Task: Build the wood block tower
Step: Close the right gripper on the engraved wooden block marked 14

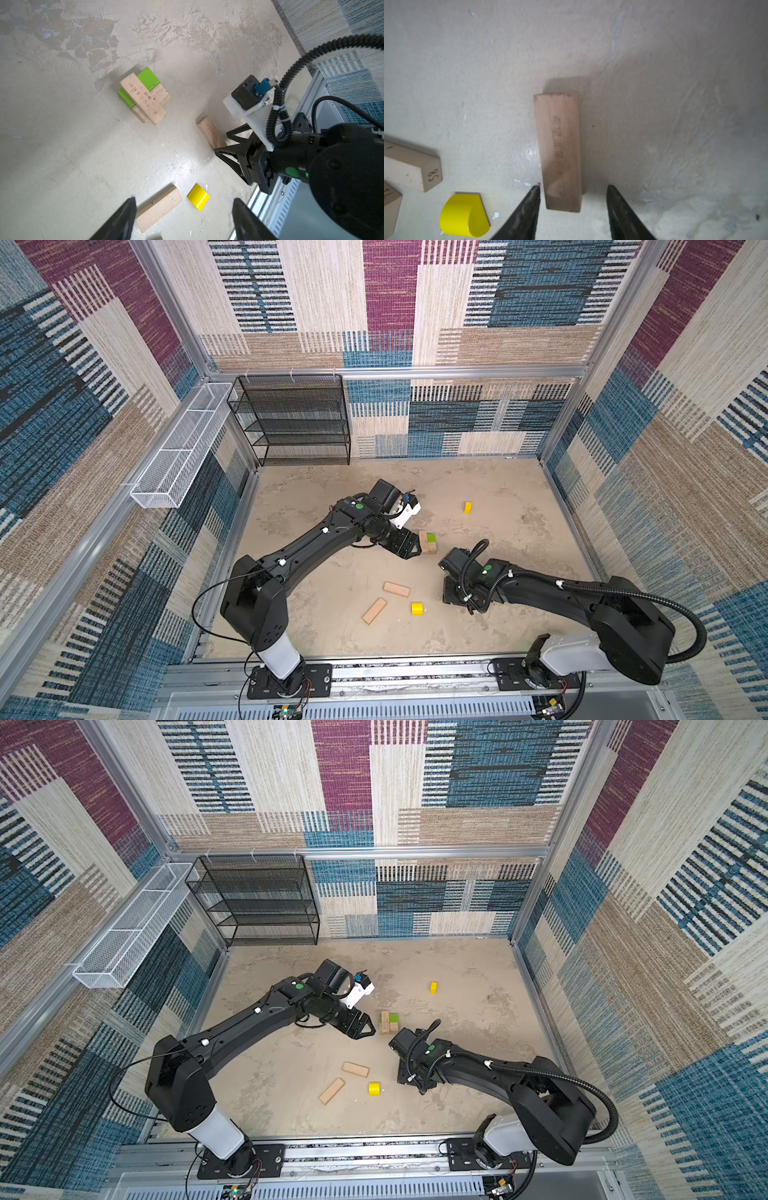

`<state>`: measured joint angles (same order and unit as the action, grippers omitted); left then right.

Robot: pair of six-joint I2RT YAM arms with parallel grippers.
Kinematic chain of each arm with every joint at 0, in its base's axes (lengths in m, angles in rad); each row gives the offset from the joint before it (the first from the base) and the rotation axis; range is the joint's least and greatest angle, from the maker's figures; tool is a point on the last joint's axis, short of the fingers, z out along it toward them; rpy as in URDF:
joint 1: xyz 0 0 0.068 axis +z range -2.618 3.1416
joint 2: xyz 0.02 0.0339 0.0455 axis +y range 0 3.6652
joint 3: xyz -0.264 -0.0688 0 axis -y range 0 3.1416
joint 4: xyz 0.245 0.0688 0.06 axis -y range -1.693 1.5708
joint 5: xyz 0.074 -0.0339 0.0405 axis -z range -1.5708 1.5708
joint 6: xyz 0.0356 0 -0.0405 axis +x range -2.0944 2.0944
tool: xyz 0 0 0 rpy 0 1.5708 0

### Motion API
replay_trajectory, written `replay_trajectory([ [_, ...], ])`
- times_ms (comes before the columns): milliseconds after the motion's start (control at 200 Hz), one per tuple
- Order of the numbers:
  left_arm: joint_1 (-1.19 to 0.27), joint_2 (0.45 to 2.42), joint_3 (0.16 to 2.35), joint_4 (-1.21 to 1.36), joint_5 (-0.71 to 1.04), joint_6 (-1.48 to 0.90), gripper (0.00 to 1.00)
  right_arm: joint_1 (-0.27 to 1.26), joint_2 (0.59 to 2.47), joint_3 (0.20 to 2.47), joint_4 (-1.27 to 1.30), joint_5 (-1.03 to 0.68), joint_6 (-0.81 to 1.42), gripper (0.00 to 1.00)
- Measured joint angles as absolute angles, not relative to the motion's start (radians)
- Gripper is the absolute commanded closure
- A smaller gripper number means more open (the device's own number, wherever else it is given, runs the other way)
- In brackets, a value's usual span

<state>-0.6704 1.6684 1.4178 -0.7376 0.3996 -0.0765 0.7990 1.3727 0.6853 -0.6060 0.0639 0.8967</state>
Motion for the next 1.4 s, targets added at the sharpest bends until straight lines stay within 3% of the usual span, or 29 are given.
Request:
replay_trajectory([
  [215,-0.670,1.668,1.418,-0.738,0.400,-0.076,0.23,0.799,1.345,0.680,-0.624,0.059,0.896,0.53],
  [631,-0.670,1.671,1.419,-0.738,0.396,-0.076,0.23,0.799,1.398,0.721,-0.632,0.064,0.884,0.51],
  [1097,-0.670,1.677,1.419,-0.738,0.397,-0.076,0.23,0.799,1.402,0.723,-0.659,0.073,0.873,0.63],
  [1402,-0.669,1.679,1.422,-0.745,0.396,-0.076,0.23,0.799,1.439,0.753,-0.662,0.087,0.843,0.58],
])
